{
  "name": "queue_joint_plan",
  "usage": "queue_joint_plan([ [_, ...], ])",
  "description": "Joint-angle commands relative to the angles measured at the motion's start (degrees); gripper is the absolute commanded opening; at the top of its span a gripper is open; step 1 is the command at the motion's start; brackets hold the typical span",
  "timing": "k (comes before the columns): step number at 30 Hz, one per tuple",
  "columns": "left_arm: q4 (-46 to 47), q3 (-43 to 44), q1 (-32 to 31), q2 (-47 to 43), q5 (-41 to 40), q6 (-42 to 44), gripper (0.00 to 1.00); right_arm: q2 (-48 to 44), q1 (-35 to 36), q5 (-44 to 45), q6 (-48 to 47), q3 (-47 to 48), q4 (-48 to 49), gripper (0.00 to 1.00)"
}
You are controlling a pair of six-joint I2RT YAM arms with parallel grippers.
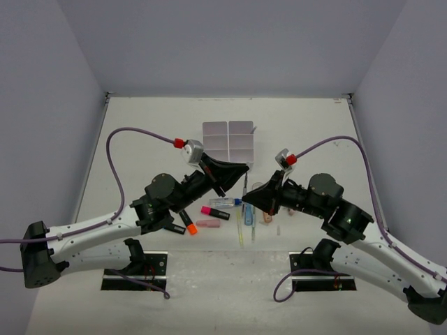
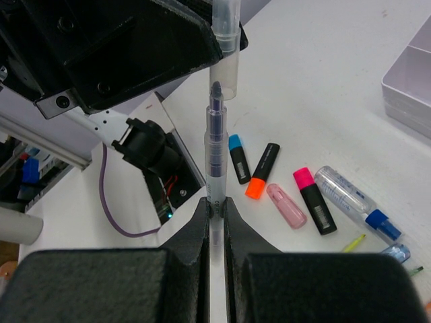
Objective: Sort the stationery into containers
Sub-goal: Close the pen cap on the pen.
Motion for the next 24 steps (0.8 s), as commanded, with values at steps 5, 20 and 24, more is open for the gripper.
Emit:
queue_joint_plan([
  [5, -0.93, -4.9, 0.03, -1.55, 0.29, -0.59, 0.0, 1.49, 0.06, 2.53, 0.37, 9.44, 5.85, 0.0],
  [20, 3.22, -6.6, 0.03, -1.9, 2.88, 0.28, 0.0, 3.39, -0.02, 1.08, 3.35, 9.89, 7.24, 0.0],
  [24, 1.73, -5.52, 0.03, -0.65, 3.62, 0.94, 0.03, 2.34, -0.02, 1.41, 1.81, 9.83, 7.46, 0.0],
])
